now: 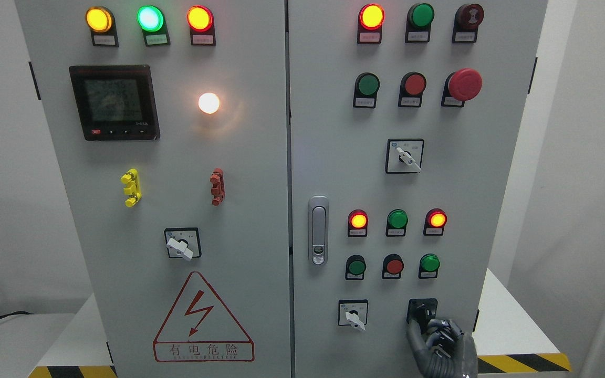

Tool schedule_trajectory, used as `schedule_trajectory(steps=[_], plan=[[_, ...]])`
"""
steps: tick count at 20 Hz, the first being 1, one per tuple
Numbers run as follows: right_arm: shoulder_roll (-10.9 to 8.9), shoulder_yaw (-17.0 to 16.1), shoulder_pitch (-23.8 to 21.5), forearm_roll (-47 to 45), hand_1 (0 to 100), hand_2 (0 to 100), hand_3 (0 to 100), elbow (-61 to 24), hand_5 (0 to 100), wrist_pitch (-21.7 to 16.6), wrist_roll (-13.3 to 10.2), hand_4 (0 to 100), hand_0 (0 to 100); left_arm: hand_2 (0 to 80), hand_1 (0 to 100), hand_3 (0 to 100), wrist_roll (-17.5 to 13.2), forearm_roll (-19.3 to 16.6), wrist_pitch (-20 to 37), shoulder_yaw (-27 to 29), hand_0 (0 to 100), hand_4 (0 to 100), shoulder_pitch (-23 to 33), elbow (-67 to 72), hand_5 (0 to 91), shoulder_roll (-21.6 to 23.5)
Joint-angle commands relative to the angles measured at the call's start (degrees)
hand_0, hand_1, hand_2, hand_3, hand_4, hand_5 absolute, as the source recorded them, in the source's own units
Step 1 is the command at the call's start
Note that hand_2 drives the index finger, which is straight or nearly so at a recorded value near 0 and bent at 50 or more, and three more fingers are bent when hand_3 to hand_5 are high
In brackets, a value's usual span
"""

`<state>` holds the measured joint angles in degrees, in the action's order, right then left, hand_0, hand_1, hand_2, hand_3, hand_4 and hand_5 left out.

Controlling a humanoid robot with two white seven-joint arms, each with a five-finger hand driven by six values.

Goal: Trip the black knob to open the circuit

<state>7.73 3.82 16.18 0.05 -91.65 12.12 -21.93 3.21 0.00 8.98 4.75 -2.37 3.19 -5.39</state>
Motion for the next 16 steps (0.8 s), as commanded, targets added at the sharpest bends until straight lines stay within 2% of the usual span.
schedule_trajectory(steps=[1, 16], plan=[[0.0, 0.49, 0.17, -1.19, 88, 59, 94, -0.11, 95, -0.16, 0.4, 87, 49, 0.0, 39, 0, -0.04, -1.76, -0.02, 0.0, 12, 0, 0.0, -0.02, 0.0, 0.03], [0.0, 1.28, 0.08, -1.81, 88, 59, 95, -0.11, 95, -0.16, 0.75, 88, 49, 0.0, 39, 0, -0.04, -1.76, -0.02, 0.0, 12, 0, 0.0, 0.06, 0.0, 0.03]])
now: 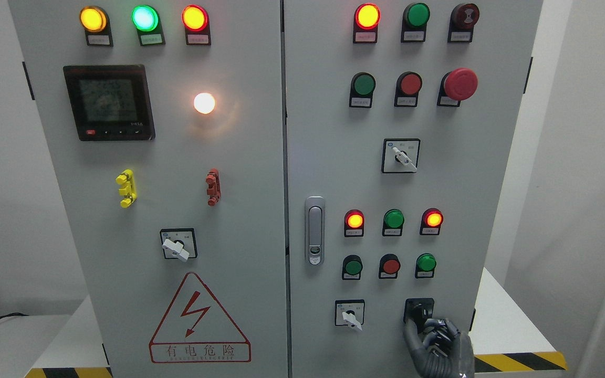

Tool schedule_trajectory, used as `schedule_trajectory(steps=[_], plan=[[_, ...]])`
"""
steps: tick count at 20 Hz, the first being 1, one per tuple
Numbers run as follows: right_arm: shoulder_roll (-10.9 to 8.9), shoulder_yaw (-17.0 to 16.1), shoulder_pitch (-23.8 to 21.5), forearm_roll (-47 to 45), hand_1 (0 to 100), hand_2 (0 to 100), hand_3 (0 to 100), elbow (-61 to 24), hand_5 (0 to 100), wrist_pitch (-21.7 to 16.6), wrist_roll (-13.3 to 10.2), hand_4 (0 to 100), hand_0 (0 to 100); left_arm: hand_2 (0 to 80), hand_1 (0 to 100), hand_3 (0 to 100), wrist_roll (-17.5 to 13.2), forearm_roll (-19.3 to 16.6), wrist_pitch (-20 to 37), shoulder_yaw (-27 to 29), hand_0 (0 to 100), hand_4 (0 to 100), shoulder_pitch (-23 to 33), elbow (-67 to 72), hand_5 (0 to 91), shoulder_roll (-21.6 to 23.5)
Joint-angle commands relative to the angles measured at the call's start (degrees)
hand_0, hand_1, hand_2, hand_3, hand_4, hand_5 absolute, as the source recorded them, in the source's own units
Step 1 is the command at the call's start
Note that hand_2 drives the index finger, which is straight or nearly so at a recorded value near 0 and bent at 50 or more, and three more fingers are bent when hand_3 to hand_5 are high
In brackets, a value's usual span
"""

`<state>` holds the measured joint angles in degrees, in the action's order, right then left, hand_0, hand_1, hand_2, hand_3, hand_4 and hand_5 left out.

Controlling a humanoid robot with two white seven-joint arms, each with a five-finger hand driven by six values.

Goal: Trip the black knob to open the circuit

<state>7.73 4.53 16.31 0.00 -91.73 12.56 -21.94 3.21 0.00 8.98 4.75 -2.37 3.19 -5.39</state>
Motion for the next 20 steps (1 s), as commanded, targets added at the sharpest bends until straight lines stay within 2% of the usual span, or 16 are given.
schedule_trajectory(steps=[1, 20], plan=[[0.0, 0.66, -0.05, -1.85, 88, 59, 95, -0.03, 95, -0.61, 0.75, 88, 49, 0.0, 39, 0, -0.04, -1.76, -0.02, 0.0, 12, 0, 0.0, -0.02, 0.0, 0.03], [0.0, 1.45, 0.04, -4.22, 89, 60, 95, -0.38, 95, -0.61, 0.84, 88, 49, 0.0, 39, 0, -0.04, -1.76, -0.02, 0.0, 12, 0, 0.0, -0.02, 0.0, 0.03]])
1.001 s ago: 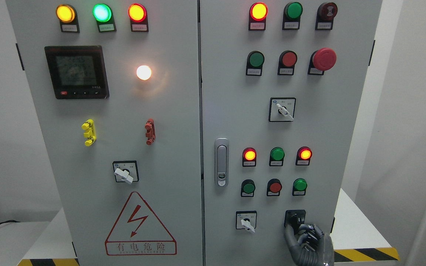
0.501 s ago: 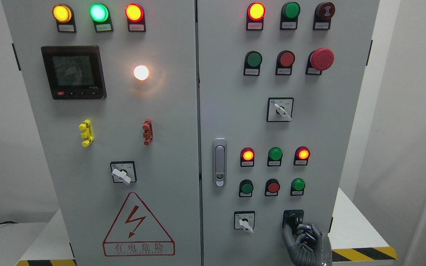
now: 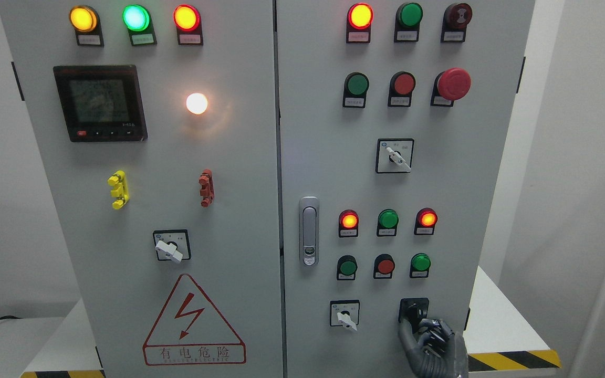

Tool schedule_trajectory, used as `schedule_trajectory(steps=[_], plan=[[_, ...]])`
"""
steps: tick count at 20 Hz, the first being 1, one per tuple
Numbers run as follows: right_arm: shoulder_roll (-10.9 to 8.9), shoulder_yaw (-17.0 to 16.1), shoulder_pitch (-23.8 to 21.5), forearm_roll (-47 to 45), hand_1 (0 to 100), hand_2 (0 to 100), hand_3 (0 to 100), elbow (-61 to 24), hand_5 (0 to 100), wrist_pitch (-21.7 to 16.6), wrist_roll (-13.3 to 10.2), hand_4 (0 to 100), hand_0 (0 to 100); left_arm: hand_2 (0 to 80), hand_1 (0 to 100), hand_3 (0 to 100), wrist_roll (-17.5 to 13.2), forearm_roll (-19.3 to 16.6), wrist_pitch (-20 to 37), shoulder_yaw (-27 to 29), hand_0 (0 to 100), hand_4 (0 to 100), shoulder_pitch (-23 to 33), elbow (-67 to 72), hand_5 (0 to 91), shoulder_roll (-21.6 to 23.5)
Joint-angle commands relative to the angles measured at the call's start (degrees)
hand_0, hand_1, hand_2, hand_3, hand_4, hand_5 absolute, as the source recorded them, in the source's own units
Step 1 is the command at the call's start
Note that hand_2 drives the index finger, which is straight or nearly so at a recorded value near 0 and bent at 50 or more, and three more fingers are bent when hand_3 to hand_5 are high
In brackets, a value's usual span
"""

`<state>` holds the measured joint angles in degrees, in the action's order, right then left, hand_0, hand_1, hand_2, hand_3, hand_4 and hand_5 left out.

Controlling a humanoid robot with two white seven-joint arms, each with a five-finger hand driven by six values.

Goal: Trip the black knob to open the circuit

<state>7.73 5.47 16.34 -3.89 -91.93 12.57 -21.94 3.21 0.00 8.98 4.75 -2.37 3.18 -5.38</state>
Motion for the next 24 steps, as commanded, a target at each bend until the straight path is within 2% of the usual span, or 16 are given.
schedule_trajectory(steps=[1, 4, 24], plan=[[0.0, 0.6, 0.01, -0.42, 89, 60, 95, -0.27, 95, -0.61, 0.84, 88, 49, 0.0, 39, 0, -0.04, -1.76, -0.02, 0.0, 12, 0, 0.0, 0.07, 0.0, 0.02], [0.0, 0.6, 0.01, -0.42, 89, 60, 95, -0.36, 95, -0.7, 1.89, 88, 50, 0.0, 39, 0, -0.04, -1.76, -0.02, 0.0, 12, 0, 0.0, -0.02, 0.0, 0.02], [0.0, 0.69, 0.1, -1.65, 89, 60, 96, -0.71, 95, -0.7, 2.42, 88, 50, 0.0, 39, 0, -0.04, -1.76, -0.02, 0.0, 12, 0, 0.0, -0.02, 0.0, 0.02]])
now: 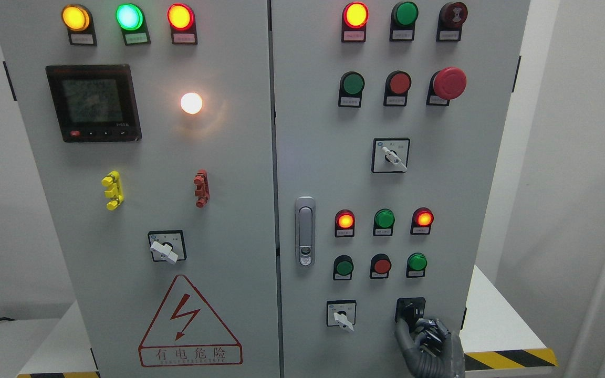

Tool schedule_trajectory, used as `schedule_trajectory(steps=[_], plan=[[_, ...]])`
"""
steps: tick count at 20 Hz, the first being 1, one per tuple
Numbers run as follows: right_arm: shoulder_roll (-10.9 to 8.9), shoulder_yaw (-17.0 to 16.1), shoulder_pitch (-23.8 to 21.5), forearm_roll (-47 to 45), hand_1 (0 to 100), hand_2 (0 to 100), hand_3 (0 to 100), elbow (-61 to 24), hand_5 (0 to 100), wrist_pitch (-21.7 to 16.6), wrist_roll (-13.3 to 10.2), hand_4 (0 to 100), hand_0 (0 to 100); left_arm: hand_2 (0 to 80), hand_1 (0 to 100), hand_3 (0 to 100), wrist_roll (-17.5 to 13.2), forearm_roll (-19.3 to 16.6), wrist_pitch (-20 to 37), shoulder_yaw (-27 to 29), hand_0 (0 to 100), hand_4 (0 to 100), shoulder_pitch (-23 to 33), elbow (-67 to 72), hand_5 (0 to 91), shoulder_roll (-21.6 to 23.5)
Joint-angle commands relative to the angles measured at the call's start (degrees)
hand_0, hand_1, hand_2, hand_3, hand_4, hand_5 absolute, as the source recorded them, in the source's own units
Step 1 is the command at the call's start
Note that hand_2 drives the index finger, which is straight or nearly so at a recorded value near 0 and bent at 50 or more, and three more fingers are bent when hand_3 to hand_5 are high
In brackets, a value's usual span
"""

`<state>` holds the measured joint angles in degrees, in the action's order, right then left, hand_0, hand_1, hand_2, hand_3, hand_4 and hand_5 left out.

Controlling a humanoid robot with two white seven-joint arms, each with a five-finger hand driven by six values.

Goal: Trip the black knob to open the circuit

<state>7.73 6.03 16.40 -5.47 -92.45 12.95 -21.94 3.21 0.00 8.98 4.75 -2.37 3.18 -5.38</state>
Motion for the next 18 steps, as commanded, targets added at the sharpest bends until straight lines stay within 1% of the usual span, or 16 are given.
schedule_trajectory(steps=[1, 17, 18], plan=[[0.0, 0.12, 0.04, -0.07, 89, 60, 96, -0.18, 95, -1.08, 2.51, 88, 50, 0.0, 39, 0, -0.04, -1.76, -0.02, 0.0, 12, 0, 0.0, -0.02, 0.0, 0.02], [0.0, 0.82, 0.13, -0.33, 89, 60, 96, -0.18, 95, -1.26, 2.95, 89, 50, 0.0, 39, 0, -0.04, -1.76, -0.02, 0.0, 12, 0, 0.0, -0.02, 0.0, -0.07], [0.0, 0.82, 0.13, -1.64, 89, 60, 96, -0.18, 95, -1.26, 2.95, 89, 50, 0.0, 39, 0, -0.04, -1.76, -0.02, 0.0, 12, 0, 0.0, -0.02, 0.0, -0.07]])
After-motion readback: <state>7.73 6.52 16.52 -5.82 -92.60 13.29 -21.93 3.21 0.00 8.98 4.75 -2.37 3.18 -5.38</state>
